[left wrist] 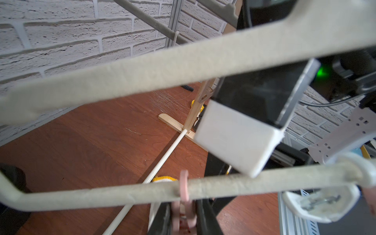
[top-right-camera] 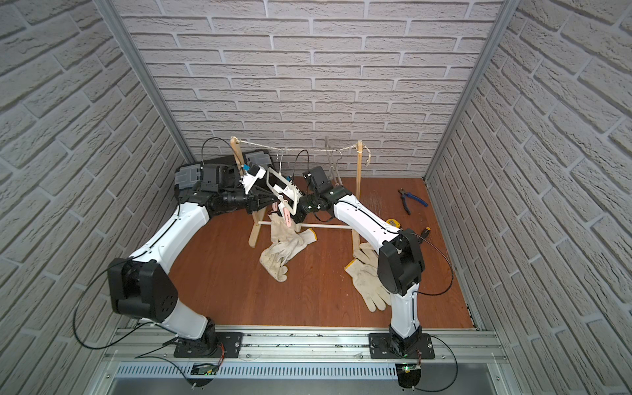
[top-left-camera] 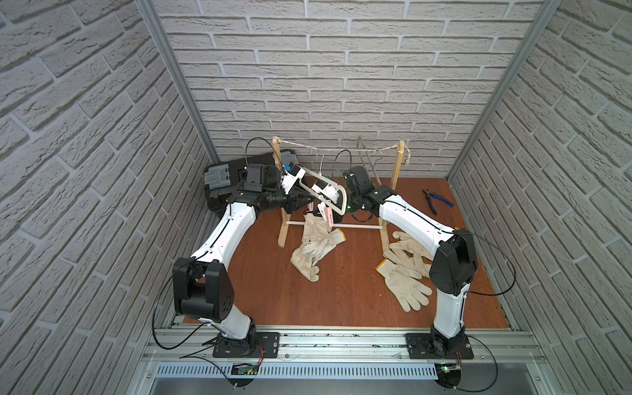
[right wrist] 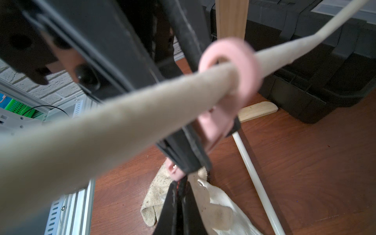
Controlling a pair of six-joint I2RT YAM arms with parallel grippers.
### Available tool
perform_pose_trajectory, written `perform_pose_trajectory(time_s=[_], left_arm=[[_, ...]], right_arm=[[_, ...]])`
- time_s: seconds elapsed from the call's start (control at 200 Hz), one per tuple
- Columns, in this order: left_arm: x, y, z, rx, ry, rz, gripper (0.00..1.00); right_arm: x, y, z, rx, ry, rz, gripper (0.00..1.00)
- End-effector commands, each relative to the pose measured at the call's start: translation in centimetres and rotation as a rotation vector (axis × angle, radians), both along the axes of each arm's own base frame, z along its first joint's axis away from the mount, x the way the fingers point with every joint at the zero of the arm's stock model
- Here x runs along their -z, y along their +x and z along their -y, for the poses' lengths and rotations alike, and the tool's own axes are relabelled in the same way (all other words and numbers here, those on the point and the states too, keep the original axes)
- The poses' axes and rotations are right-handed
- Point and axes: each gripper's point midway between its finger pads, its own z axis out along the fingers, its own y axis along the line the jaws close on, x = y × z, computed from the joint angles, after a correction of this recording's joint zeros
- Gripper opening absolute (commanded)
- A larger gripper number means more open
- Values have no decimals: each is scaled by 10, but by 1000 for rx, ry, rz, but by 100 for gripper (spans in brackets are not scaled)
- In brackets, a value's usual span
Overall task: Clip the gloves onto a hanger to dry
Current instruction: Clamp the glove onto the hanger.
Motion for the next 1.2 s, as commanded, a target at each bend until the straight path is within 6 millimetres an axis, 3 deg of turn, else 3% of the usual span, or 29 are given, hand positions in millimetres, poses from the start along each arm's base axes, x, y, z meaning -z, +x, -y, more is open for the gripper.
perform_pose_trajectory(time_s=[0.0, 0.22, 0.865, 1.195], left_arm=[[0, -3, 6, 45, -7, -6, 13], [8, -4, 7, 56, -2, -24, 12], [20, 2, 11, 60, 36, -33, 13], [15, 7, 9, 35, 36, -35, 34]], right_arm=[[-28, 5, -9, -28, 77, 66, 3], [-40, 9, -4, -9, 108, 70, 3], [-49, 18, 5, 27, 192, -4, 3], [-40, 22, 9, 53, 156, -2, 4]])
